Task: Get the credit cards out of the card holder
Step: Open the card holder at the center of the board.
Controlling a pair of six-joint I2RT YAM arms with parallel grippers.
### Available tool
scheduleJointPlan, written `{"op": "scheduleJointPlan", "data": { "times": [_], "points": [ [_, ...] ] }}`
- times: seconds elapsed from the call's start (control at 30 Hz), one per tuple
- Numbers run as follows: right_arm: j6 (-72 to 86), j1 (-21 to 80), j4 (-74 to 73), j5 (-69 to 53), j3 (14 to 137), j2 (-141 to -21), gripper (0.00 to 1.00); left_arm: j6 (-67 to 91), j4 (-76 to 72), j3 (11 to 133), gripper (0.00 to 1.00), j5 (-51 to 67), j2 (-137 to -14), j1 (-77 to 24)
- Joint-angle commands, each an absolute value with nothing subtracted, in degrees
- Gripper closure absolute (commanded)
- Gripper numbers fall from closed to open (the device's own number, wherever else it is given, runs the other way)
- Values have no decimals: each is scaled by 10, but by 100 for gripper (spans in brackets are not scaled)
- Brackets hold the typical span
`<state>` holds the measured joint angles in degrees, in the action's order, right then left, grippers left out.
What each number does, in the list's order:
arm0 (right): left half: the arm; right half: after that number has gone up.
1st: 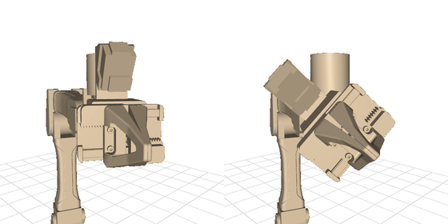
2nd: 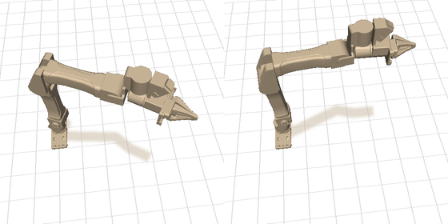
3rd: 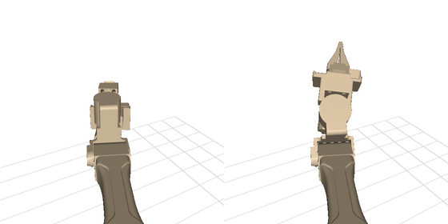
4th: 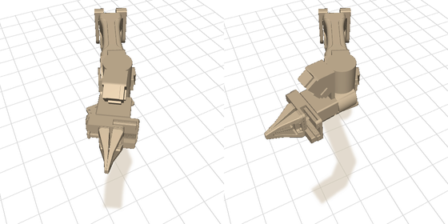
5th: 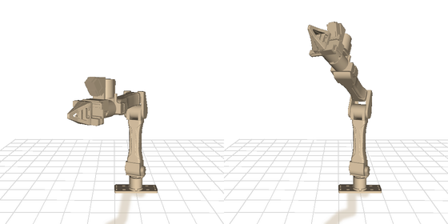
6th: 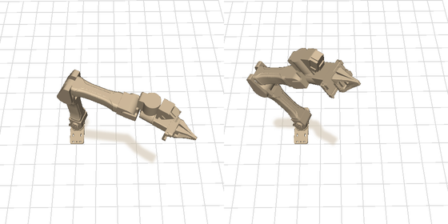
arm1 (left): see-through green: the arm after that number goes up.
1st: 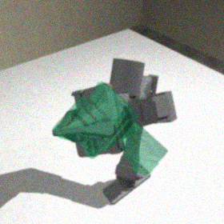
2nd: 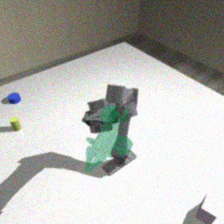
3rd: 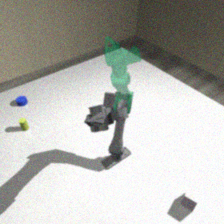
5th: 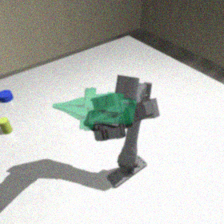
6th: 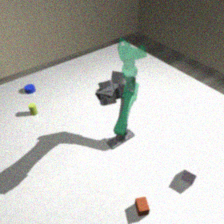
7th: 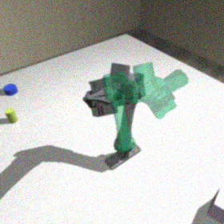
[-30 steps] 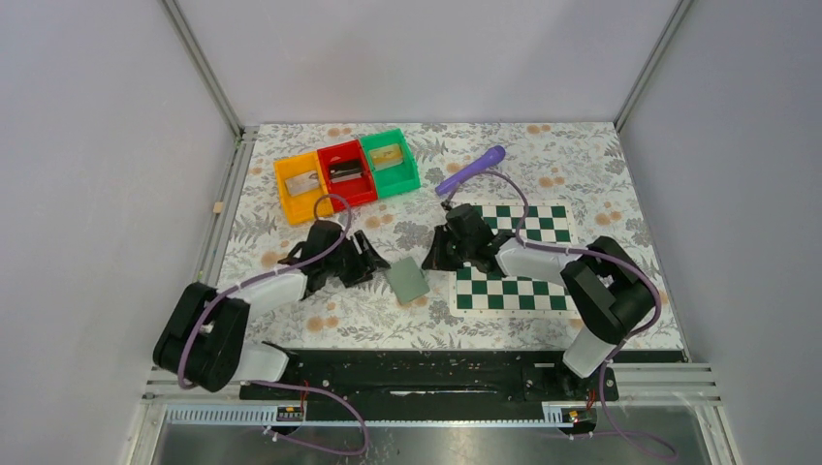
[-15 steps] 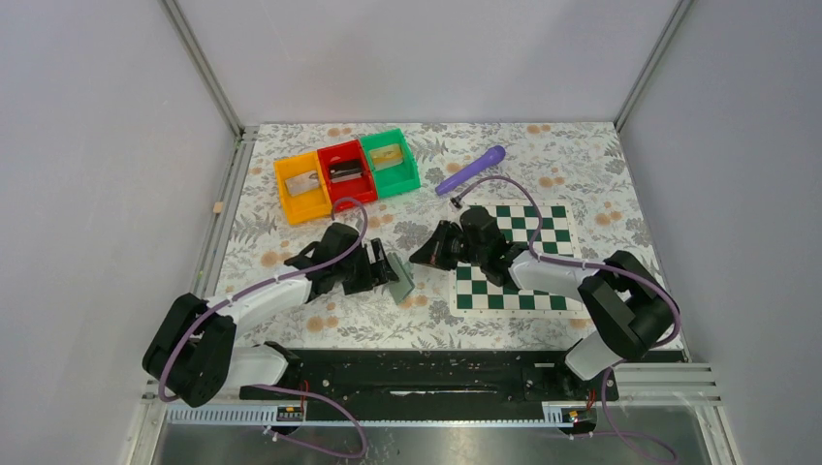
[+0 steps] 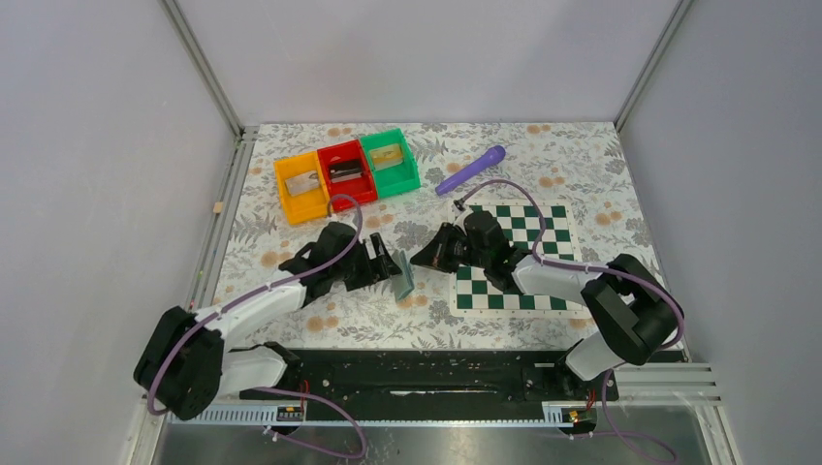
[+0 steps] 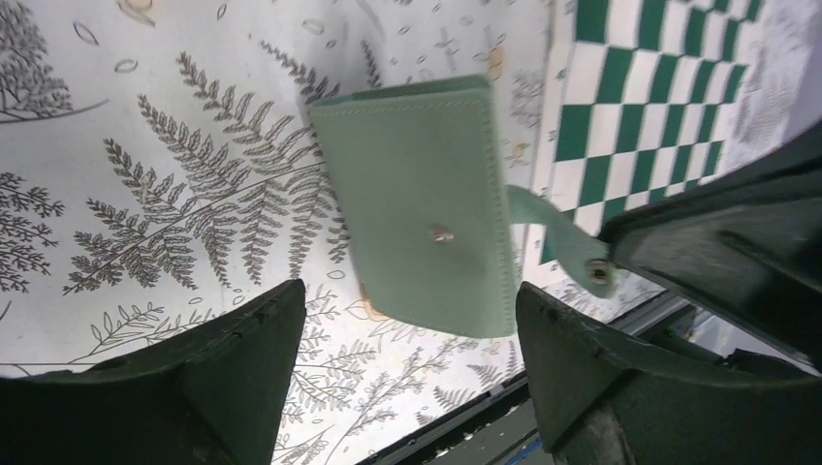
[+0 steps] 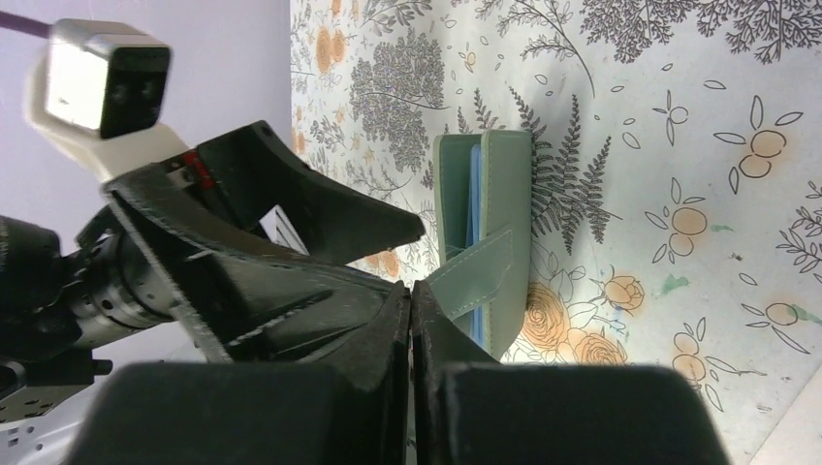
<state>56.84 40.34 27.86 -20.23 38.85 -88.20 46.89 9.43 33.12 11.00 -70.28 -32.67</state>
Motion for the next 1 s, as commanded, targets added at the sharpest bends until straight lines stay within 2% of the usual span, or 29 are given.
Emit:
{"op": "scheduleJointPlan", "data": {
  "times": [0.0,0.27,0.57,0.8,0.97],
  "points": [
    [561,408,286,-203,391,-847,100,484,81,328,21,62,-632,-329],
    [557,408,275,-199,393,-841,100,479,95,336,21,57,-640,-330],
    [530,407,258,-174,366,-851,100,454,156,341,31,-21,-613,-329],
    [512,399,256,-166,348,-879,100,460,157,333,39,-24,-623,-329],
    [487,393,232,-149,344,-896,100,465,160,325,41,-32,-626,-320]
  ]
}}
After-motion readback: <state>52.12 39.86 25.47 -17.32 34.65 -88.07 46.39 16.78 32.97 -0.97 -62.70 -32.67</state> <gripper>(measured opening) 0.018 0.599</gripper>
